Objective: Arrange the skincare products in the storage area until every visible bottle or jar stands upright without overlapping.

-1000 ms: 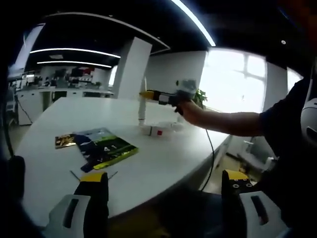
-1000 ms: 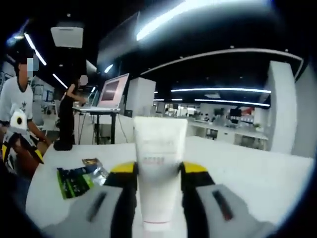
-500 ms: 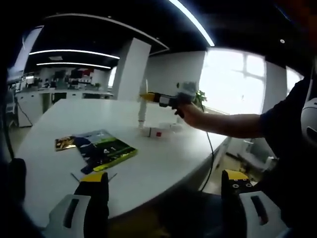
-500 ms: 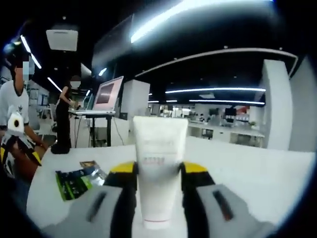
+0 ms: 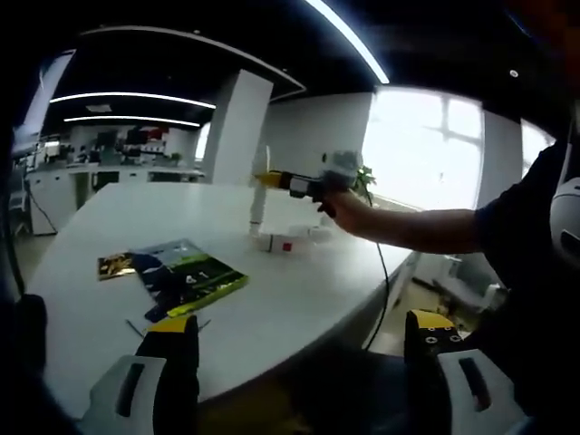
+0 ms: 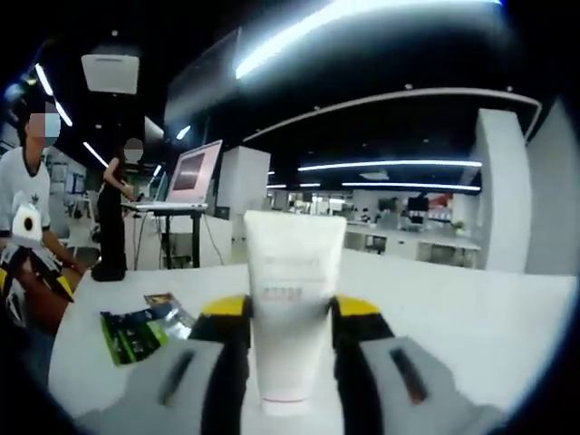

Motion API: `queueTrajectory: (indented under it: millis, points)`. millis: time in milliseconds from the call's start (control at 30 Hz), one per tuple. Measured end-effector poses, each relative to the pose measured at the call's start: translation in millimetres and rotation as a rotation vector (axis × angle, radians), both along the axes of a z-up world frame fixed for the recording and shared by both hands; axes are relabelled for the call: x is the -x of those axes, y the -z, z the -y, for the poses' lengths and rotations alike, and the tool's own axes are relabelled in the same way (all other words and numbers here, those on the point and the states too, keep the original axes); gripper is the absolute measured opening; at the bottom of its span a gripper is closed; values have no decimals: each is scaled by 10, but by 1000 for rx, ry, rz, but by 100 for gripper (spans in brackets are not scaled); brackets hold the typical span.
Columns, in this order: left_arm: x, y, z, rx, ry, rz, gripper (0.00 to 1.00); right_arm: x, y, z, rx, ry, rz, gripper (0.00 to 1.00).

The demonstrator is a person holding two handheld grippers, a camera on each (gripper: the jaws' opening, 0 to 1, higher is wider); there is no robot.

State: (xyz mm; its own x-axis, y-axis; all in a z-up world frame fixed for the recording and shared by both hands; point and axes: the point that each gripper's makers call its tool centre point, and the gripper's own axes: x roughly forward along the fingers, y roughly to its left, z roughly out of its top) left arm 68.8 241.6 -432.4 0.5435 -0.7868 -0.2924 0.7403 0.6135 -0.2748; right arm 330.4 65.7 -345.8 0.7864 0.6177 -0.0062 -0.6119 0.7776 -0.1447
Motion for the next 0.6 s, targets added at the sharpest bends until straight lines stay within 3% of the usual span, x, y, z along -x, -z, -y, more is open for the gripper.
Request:
queueTrajectory:
  millis: [600]
  points:
    - [7, 21, -30, 3, -5, -3, 96, -36, 38, -31, 34, 18, -1, 36]
